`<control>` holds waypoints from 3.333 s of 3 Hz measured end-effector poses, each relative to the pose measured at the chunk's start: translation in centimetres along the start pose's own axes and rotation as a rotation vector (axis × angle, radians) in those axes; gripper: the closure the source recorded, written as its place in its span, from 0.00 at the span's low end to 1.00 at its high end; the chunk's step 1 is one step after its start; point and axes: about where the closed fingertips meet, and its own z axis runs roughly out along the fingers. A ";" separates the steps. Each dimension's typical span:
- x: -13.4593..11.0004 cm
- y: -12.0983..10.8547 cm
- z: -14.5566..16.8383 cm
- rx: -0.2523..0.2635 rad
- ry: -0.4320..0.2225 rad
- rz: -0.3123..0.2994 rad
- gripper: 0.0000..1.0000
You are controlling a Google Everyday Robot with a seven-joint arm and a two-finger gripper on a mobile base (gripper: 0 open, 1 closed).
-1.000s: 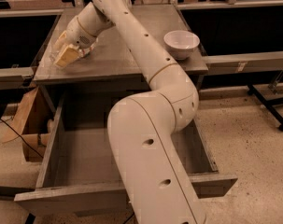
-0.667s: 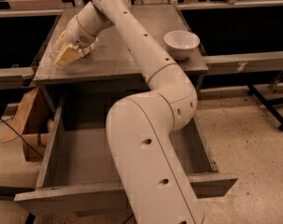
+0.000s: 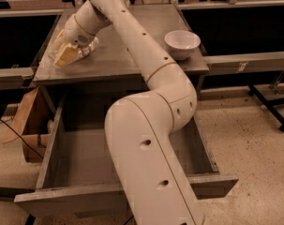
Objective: Place water bottle into top drawer
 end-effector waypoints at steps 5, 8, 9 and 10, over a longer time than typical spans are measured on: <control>-6.3 14.0 -15.5 0.119 -0.212 -0.007 1.00; -6.7 23.5 -14.8 -0.052 -0.196 0.292 1.00; -4.3 23.4 -9.0 -0.055 -0.125 0.367 1.00; -0.1 20.9 -2.0 0.039 0.006 0.437 1.00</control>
Offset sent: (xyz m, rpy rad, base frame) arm -0.0752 -0.0606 0.0550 0.1028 -0.1346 -0.0833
